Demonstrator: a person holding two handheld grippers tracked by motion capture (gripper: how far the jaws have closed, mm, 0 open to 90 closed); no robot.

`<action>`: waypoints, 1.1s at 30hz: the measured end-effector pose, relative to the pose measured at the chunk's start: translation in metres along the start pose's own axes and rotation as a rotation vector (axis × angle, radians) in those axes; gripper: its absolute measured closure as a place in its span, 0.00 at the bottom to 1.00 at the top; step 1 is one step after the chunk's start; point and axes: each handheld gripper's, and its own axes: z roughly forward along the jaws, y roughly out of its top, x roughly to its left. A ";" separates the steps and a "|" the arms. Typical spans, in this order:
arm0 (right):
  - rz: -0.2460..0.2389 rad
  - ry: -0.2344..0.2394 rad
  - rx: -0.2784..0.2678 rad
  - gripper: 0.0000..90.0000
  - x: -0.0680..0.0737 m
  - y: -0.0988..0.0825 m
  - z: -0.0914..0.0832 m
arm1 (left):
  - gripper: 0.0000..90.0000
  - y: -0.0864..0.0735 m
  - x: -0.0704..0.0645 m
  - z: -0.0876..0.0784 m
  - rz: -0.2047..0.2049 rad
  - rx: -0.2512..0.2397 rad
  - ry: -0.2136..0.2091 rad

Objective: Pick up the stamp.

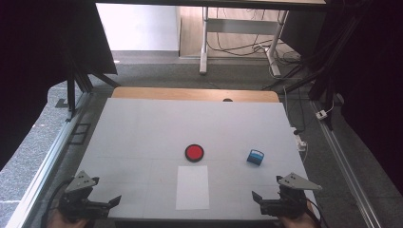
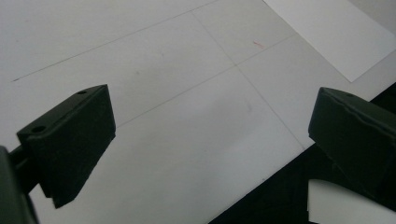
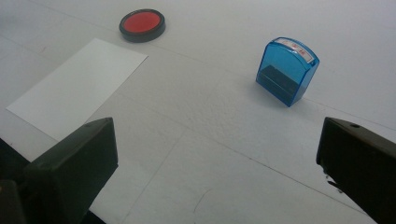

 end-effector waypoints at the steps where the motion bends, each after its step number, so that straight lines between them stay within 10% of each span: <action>1: 0.000 0.000 0.000 0.00 0.000 0.000 0.000 | 0.01 0.000 0.000 0.000 -0.001 -0.007 0.001; 33: -0.034 0.020 0.045 0.00 0.003 0.005 0.006 | 0.00 0.001 -0.002 0.002 0.015 0.020 -0.024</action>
